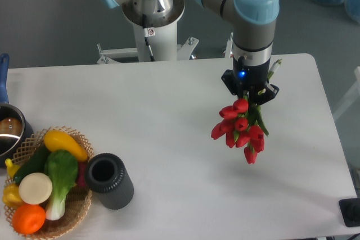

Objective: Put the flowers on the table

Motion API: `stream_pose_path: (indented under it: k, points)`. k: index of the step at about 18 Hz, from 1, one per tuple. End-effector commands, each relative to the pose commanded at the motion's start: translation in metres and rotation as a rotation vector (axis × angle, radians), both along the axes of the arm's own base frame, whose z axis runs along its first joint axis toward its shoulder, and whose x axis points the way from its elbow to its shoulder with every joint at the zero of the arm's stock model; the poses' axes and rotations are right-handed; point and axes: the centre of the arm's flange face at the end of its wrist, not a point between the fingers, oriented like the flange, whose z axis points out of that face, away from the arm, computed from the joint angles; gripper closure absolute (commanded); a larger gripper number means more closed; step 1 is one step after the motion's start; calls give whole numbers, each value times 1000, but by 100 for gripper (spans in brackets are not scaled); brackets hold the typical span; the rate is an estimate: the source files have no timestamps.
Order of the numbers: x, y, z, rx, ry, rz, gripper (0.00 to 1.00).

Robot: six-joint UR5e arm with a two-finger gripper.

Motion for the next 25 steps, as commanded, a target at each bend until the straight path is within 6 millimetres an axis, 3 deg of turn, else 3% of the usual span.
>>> stream_pose_path:
  k: [11,17,20,21,22,23,25]
  points:
    - [2,31,-50,-44,-63,29,77]
    - [6,49,-88,-80,-105,5,76]
    - [10,58,-106,-78,-103,8,61]
    - [11,57,-106,-77,-105,8,44]
    - [13,56,-107,-77,-104,6,10]
    - [16,53,-107,-78,-105,2,0]
    - [18,51,-95,-68,-90,0,0]
